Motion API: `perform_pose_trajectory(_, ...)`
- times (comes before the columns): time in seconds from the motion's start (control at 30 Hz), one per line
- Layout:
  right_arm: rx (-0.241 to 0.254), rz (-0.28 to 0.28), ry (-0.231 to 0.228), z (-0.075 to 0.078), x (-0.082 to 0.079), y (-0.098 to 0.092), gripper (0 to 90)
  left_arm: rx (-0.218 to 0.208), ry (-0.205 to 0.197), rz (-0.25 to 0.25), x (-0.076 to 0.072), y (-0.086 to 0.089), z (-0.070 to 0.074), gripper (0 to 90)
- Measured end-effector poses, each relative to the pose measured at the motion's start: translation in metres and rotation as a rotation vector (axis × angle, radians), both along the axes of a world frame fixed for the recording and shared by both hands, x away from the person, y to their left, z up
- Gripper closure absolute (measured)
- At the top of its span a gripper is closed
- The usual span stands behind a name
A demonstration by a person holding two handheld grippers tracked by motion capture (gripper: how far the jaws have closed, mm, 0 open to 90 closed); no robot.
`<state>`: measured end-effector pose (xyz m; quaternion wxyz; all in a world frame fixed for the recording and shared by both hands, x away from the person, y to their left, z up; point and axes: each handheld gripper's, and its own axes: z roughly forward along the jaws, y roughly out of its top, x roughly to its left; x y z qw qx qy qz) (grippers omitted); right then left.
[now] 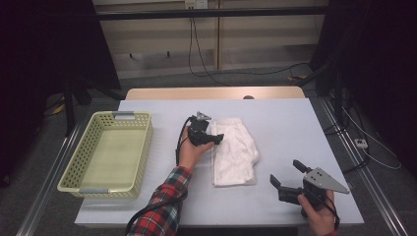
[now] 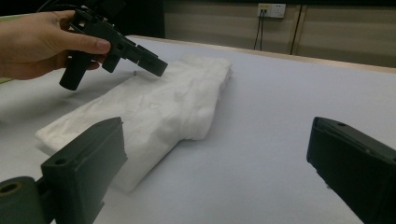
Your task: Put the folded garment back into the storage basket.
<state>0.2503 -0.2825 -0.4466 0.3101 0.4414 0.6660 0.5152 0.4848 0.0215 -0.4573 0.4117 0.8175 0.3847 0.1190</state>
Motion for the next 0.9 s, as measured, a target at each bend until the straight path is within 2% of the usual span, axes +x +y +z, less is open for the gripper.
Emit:
perform_pose_trajectory(0.17,-0.003,-0.001,-0.001,0.0,0.0,-0.001,3.6,0.013,0.02,-0.001,0.001,-0.004,-0.002,21.2)
perform_pose_trajectory(0.23,-0.002,-0.001,-0.001,-0.001,0.001,-0.001,3.6,0.011,0.038,0.004,0.001,-0.006,-0.003,24.2)
perform_pose_trajectory(0.27,-0.005,0.0,-0.002,-0.001,0.001,-0.001,3.7,0.025,0.041,0.001,0.001,-0.007,-0.004,24.9)
perform_pose_trajectory(0.57,-0.001,0.006,0.008,-0.001,0.001,0.0,3.8,0.053,0.017,0.005,-0.002,-0.011,-0.006,23.5)
perform_pose_trajectory(0.73,-0.005,0.011,0.008,-0.001,0.001,0.0,3.9,0.054,0.007,0.03,-0.005,-0.014,-0.007,23.7)
perform_pose_trajectory(0.9,-0.006,0.015,0.007,-0.001,0.002,0.001,3.9,0.059,0.011,0.031,-0.007,-0.017,-0.006,27.7)
